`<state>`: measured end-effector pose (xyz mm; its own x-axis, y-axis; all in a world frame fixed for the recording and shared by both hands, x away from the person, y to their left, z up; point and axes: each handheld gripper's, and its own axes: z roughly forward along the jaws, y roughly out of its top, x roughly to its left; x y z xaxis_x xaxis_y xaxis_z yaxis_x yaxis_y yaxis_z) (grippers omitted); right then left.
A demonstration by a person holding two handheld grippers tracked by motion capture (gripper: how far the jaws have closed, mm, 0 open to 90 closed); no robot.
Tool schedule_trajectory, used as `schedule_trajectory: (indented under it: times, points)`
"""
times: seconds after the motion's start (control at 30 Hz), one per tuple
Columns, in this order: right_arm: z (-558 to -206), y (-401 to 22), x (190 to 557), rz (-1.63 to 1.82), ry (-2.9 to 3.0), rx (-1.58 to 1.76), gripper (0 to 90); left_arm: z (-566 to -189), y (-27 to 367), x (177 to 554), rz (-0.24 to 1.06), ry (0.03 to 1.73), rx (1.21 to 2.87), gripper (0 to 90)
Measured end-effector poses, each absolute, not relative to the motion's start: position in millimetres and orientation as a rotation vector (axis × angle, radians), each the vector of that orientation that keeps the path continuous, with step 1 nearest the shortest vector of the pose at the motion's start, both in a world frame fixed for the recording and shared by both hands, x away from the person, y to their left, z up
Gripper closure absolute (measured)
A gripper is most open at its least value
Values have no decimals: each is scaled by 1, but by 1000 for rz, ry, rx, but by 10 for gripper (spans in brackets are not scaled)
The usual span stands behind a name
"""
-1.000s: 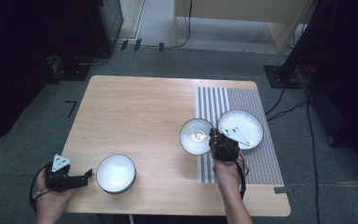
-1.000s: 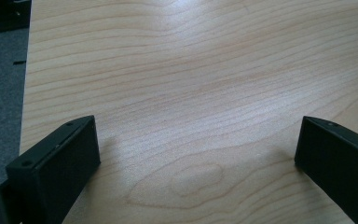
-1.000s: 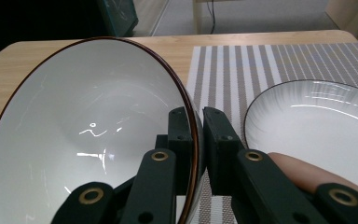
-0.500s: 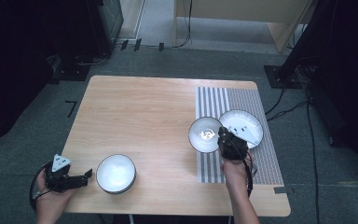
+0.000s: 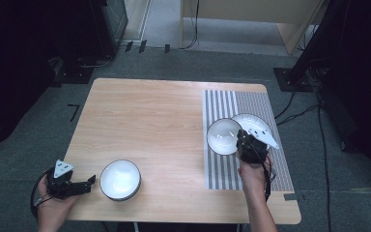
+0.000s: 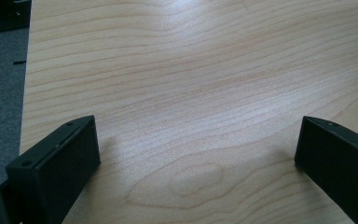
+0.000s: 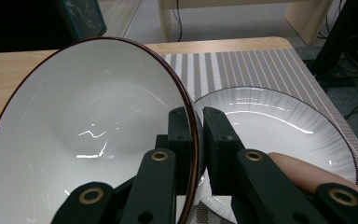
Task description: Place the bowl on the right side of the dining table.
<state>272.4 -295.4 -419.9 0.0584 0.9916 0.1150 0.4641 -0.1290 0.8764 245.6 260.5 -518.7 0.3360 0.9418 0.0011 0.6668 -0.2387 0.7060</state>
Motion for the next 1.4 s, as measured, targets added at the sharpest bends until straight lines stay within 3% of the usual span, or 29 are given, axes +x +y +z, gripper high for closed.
schedule_trajectory:
  times: [1.4]
  points:
    - [-455,-357,295,905,1305,1822,836,-519,260,246,582,1405,1994,0]
